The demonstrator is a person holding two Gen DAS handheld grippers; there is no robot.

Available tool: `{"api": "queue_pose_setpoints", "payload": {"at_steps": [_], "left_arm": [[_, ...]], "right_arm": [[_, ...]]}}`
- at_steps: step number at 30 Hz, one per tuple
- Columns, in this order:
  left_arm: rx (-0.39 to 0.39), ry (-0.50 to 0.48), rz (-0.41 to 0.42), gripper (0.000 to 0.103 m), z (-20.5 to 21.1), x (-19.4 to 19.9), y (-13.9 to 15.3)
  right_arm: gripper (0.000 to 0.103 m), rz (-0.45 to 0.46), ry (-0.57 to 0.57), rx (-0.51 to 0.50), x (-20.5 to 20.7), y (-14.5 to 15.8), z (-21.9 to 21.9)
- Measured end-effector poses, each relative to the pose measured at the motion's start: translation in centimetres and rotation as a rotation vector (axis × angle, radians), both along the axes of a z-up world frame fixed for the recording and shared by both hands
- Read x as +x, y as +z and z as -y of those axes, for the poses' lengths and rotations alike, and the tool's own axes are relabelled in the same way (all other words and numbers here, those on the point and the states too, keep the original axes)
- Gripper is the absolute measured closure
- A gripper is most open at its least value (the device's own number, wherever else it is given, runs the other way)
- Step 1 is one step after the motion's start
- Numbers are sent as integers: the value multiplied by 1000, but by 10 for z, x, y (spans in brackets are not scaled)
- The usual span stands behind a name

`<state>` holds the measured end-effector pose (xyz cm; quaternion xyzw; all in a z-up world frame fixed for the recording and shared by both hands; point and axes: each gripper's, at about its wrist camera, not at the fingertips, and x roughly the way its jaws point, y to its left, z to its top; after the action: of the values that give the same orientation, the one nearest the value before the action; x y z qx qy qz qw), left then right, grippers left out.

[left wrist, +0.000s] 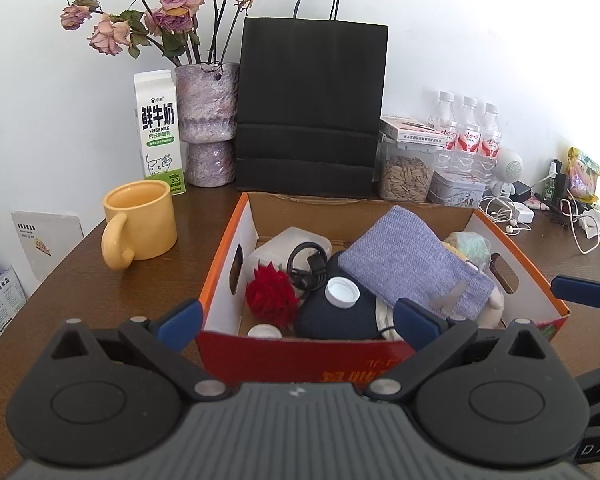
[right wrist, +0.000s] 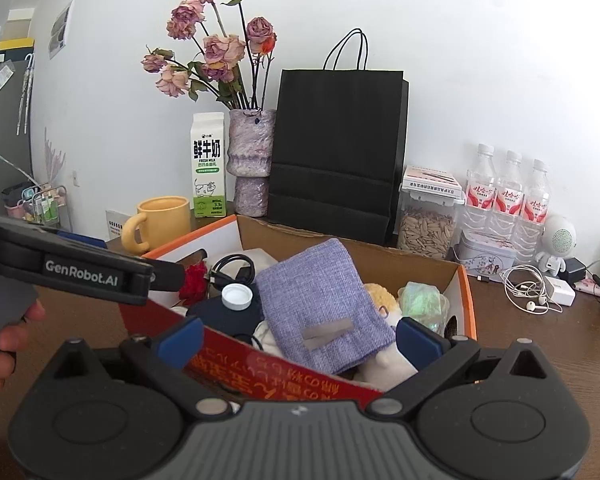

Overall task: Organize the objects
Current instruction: 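Move both open tools back over the remaining table items, then grasp the pink-tied braided cable with right tool while left grasps a white cap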

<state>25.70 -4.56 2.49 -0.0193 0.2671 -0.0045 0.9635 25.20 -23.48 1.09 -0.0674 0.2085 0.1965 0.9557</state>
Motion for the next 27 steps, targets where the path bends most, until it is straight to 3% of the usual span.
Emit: {"api": "queue_pose_setpoints", "payload": {"at_steps": [12,23,27], "left_arm": [[2,11,-79,0,-15,-58,-24],[3,34,-133,0,-28,-90,-41],[-2,42,-141,0,-31,-93,-41]], "right_arm": [[0,-132,38,-46,-50,-31,-8],[0,-289,24,-62,-46,-69,-24],[0,-286,15,-65,-48,-73,-26]]}}
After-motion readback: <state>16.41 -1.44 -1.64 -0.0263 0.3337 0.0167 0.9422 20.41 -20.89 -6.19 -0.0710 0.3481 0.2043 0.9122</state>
